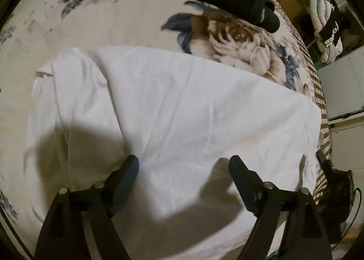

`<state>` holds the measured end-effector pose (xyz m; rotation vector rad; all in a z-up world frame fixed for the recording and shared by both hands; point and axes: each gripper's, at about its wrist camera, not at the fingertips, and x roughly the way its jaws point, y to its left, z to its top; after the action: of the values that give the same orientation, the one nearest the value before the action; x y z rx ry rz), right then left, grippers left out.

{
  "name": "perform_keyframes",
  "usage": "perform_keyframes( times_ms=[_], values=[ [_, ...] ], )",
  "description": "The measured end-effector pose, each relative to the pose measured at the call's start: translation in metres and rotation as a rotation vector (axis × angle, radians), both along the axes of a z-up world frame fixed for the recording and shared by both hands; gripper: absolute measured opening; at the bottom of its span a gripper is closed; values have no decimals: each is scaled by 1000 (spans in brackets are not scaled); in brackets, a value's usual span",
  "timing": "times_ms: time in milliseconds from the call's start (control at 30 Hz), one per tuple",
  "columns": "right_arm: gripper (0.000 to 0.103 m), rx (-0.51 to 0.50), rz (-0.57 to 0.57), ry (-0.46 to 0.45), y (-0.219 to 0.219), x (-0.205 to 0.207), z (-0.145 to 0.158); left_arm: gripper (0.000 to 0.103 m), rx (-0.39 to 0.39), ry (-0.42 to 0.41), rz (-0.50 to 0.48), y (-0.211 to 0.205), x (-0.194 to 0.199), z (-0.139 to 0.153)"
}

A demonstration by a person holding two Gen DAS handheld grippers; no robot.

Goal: Fold small clothes

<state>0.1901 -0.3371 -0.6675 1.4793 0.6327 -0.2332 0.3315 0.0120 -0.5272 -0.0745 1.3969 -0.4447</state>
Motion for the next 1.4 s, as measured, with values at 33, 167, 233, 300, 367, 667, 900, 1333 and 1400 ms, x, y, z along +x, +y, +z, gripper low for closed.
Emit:
perform_keyframes(
  times_ms=[33,167,233,300,367,667,900,1333,1400],
  values=[
    [77,-1,-7,-20,0,2,0,85,-8,8,0,1,2,-2],
    [77,-54,23,-70,2,3,6,88,-26,32,6,2,8,-9],
    [71,-58,33,-61,2,4,3,91,-32,36,14,2,9,-12],
    [47,-55,27,-39,0,4,-1,95,-54,33,43,4,12,-15],
    [12,-68,34,1,-1,7,-1,103,-97,42,69,8,14,-20],
    [9,-370,151,101,25,35,70,103,-135,57,229,56,16,11],
    [9,-987,577,177,158,113,147,103,-56,-40,453,178,-15,54],
    [79,-923,1290,103,355,146,112,103,-32,49,751,301,-75,28],
    [79,-763,1249,64,327,143,134,103,-95,58,734,288,-71,34]
  ],
)
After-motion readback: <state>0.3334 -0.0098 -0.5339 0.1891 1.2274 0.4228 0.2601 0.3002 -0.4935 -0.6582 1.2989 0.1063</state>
